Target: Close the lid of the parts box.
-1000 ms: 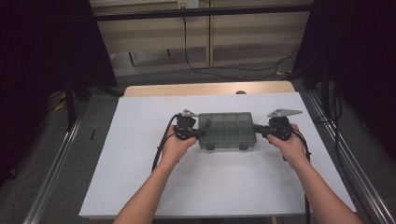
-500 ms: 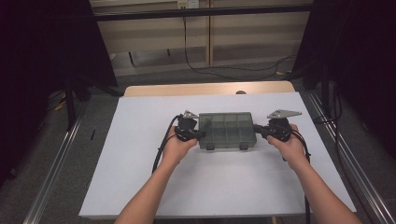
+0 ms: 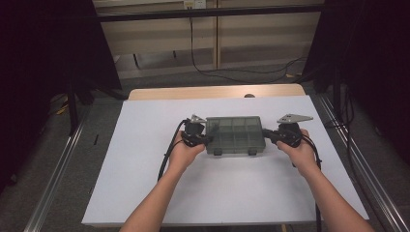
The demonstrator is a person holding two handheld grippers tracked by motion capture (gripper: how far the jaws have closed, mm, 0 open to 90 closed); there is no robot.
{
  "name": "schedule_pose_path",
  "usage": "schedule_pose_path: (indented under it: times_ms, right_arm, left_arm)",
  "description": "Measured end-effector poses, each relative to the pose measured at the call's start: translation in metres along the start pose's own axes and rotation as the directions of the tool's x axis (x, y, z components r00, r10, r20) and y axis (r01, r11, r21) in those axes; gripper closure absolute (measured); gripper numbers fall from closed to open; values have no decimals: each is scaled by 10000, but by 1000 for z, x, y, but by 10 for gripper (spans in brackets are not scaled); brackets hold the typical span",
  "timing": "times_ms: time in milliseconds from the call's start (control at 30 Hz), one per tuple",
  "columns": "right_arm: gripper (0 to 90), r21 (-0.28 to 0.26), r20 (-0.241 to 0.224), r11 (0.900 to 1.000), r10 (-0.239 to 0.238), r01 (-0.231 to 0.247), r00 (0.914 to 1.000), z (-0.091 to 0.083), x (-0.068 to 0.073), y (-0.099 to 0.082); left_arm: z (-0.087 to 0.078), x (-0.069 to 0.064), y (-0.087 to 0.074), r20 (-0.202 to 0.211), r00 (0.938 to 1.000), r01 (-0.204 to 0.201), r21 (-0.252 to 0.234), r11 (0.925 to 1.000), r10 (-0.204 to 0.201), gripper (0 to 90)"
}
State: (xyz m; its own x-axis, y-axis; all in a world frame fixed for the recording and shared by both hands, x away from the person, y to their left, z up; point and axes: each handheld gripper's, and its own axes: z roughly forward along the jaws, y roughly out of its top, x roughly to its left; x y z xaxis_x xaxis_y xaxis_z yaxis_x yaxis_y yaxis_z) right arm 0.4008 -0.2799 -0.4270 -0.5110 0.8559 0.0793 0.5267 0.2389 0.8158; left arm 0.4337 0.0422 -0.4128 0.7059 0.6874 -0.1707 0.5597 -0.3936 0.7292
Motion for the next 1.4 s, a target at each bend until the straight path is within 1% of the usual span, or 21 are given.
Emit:
schedule_pose_path:
  times_ms: [100,200,267,300,367,433,500,533,567,600,667,700,800,867,933,967,1067,1200,1300,1333,1400]
  right_arm:
    - [867,-3,-25,10000,51,-51,10000,-1,0,-1]
    - [822,-36,-145,10000,19,-20,9999,-3,0,-1]
    - [784,-80,-88,10000,-39,38,10000,-4,1,-3]
    - [775,-166,-136,9999,25,-27,9999,-5,1,-3]
    - [748,-328,-338,9994,66,-77,9994,-7,2,-4]
    - [719,-488,-282,9987,97,-111,9996,-10,4,-5]
    - [670,-534,-412,9983,200,-222,9990,-13,5,-6]
    - [641,-604,-389,9980,169,-193,9991,-14,6,-7]
    - [613,-613,-422,9977,253,-278,9988,-16,6,-7]
    - [577,-639,-429,9974,311,-338,9986,-17,6,-7]
    - [559,-759,-560,9968,222,-264,9982,-20,6,-7]
    - [531,-815,-600,9963,224,-272,9979,-21,6,-7]
    - [390,-855,-630,9953,391,-445,9972,-24,8,-7]
    - [334,-920,-619,9942,509,-564,9968,-27,9,-8]
    - [294,-1008,-566,9936,450,-506,9974,-28,9,-9]
    - [277,-1078,-598,9927,484,-547,9970,-29,10,-11]
    - [234,-1101,-591,9924,484,-547,9971,-32,10,-15]
    - [191,-1361,-671,9876,695,-782,9953,-38,11,-23]
    - [170,-1461,-584,9866,641,-721,9962,-42,12,-26]
    - [171,-1520,-618,9858,625,-713,9961,-43,12,-27]
    - [154,-1671,-530,9841,522,-604,9972,-46,13,-29]
  left_arm:
    - [-2,1,0,22,9997,226,-131,9997,-226,851]
    - [-7,3,0,105,9999,99,-227,9997,-96,797]
    - [-10,3,-1,245,9992,316,-516,9982,-304,748]
    - [-12,4,-1,306,9994,173,-459,9988,-159,722]
    - [-15,4,-2,413,9989,229,-585,9980,-205,694]
    - [-17,4,-4,525,9985,212,-656,9976,-178,647]
    - [-20,4,-6,503,9987,42,-803,9968,-1,583]
    - [-22,5,-6,524,9986,30,-860,9963,15,562]
    - [-23,5,-6,581,9983,148,-932,9955,-94,533]
    - [-25,6,-7,572,9984,55,-891,9960,-4,494]
    - [-28,6,-7,668,9977,-36,-942,9955,100,451]
    - [-30,6,-8,675,9975,-109,-1143,9934,187,436]
    - [-35,7,-12,877,9955,-215,-1554,9876,355,380]
    - [-37,7,-14,923,9946,-314,-1622,9862,469,329]
    - [-41,6,-18,998,9933,-415,-1693,9847,590,316]
    - [-42,5,-19,986,9929,-495,-1672,9847,667,309]
    - [-47,4,-23,1053,9911,-604,-1923,9795,817,257]
    - [-55,3,-29,1022,9902,-714,-2188,9731,956,227]
    - [-60,6,-34,952,9921,-586,-2247,9727,818,198]
    - [-62,7,-36,931,9926,-533,-2380,9698,774,190]
    - [-65,9,-41,916,9931,-486,-2419,9691,726,184]
